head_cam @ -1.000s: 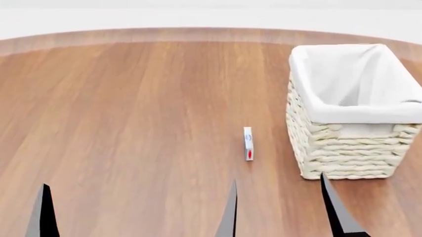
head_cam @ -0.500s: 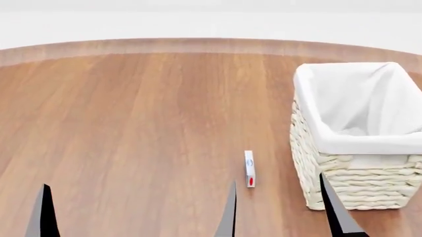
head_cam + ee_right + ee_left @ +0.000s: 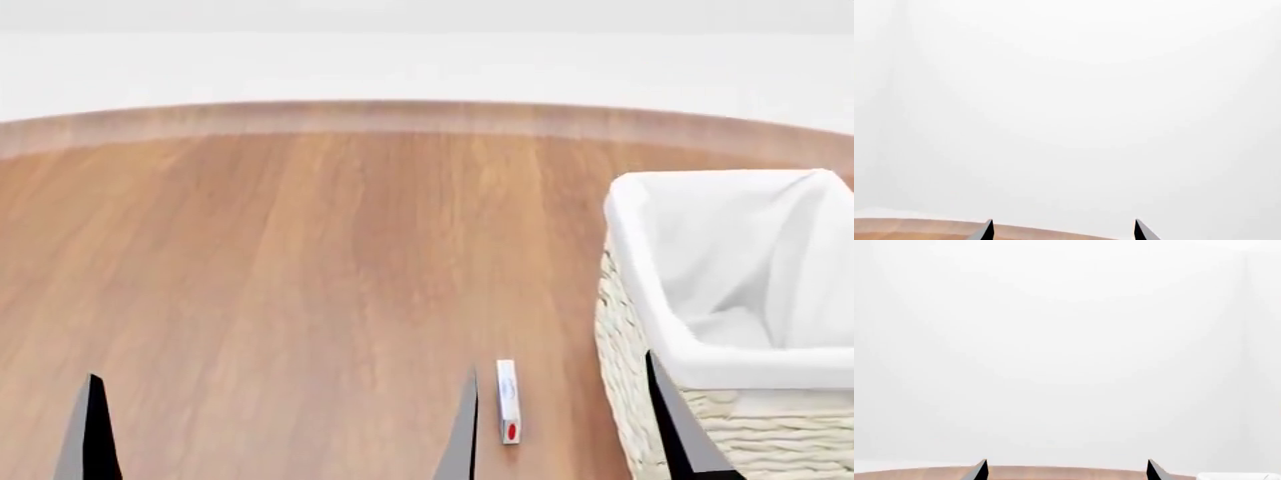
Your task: Pick up the cream cheese box, and put it in the basket.
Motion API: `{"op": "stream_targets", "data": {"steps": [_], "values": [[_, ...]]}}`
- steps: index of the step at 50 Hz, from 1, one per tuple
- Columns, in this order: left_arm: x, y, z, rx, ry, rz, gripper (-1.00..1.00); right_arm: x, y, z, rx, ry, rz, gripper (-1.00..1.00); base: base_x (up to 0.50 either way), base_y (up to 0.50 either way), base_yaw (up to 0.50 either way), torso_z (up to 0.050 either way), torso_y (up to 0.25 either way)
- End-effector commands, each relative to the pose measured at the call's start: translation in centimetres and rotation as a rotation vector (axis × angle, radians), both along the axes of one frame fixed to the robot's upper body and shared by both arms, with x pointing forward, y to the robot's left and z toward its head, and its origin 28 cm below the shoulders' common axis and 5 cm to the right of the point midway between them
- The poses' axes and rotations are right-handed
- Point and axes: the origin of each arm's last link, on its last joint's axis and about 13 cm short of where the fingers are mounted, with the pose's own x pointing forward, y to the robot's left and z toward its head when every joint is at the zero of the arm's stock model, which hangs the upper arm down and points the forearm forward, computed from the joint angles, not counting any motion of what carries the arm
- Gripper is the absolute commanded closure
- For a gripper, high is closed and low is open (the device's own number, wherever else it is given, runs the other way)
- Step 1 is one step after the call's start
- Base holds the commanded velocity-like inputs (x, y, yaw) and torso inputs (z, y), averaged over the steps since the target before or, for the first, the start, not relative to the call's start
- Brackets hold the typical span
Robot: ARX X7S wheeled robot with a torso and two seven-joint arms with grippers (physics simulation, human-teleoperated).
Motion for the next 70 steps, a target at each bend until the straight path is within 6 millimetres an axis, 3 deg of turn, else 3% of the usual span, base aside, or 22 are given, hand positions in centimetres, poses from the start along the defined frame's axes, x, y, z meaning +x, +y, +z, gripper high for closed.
{"op": "stream_targets", "data": {"steps": [1, 25, 32, 44, 53, 54, 56, 58, 62, 65, 70], "values": [[0.1, 0.0, -0.1, 0.000, 0.000, 0.002, -1.00, 0.0, 0.0, 0.0, -0.001, 0.000, 0.000, -1.00, 0.25, 0.00, 0.00, 0.000, 0.000], [0.1, 0.1, -0.1, 0.000, 0.001, 0.003, -1.00, 0.3, 0.1, -0.4, -0.005, 0.031, -0.010, -1.00, 0.24, 0.00, 0.00, 0.000, 0.000], [0.1, 0.0, -0.1, 0.002, 0.001, 0.003, -1.00, 0.4, -0.1, 0.9, 0.036, 0.018, -0.024, -1.00, 0.00, 0.00, 0.00, 0.000, 0.000], [0.1, 0.2, 0.2, -0.011, -0.006, 0.014, -1.00, 3.9, 0.4, 7.2, -0.068, -0.079, -0.039, -1.00, 0.00, 0.00, 0.00, 0.000, 0.000], [0.0, 0.3, 0.4, -0.018, -0.009, 0.016, -1.00, 5.4, 0.8, 11.0, 0.003, -0.132, 0.014, -1.00, 0.00, 0.00, 0.00, 0.000, 0.000], [0.0, 0.3, 0.3, -0.018, -0.010, 0.017, -1.00, 5.5, 0.8, 11.4, -0.102, -0.126, -0.003, -1.00, 0.00, 0.00, 0.00, 0.000, 0.000], [0.0, 0.3, 0.3, -0.018, -0.009, 0.016, -1.00, 6.5, 1.0, 12.5, -0.043, -0.195, 0.038, -1.00, 0.00, 0.00, 0.00, 0.000, 0.000], [-0.1, 0.3, 0.3, -0.016, -0.009, 0.014, -1.00, 7.1, 1.3, 12.5, -0.111, -0.151, 0.050, -1.00, 0.00, 0.00, 0.00, 0.000, 0.000], [0.0, 0.3, 0.3, -0.017, -0.009, 0.015, -1.00, 8.7, 1.8, 13.6, -0.064, -0.113, 0.091, -1.00, 0.00, 0.00, 0.00, 0.000, 0.000], [0.0, 0.4, 0.3, -0.017, -0.012, 0.016, -1.00, 11.1, 2.0, 13.5, -0.062, -0.042, 0.070, -1.00, 0.00, 0.00, 0.00, 0.000, 0.000], [0.1, 0.5, 0.3, -0.020, -0.011, 0.021, -1.00, 13.4, 2.2, 12.9, -0.024, 0.065, 0.127, -1.00, 0.00, 0.00, 0.00, 0.000, 0.000]]}}
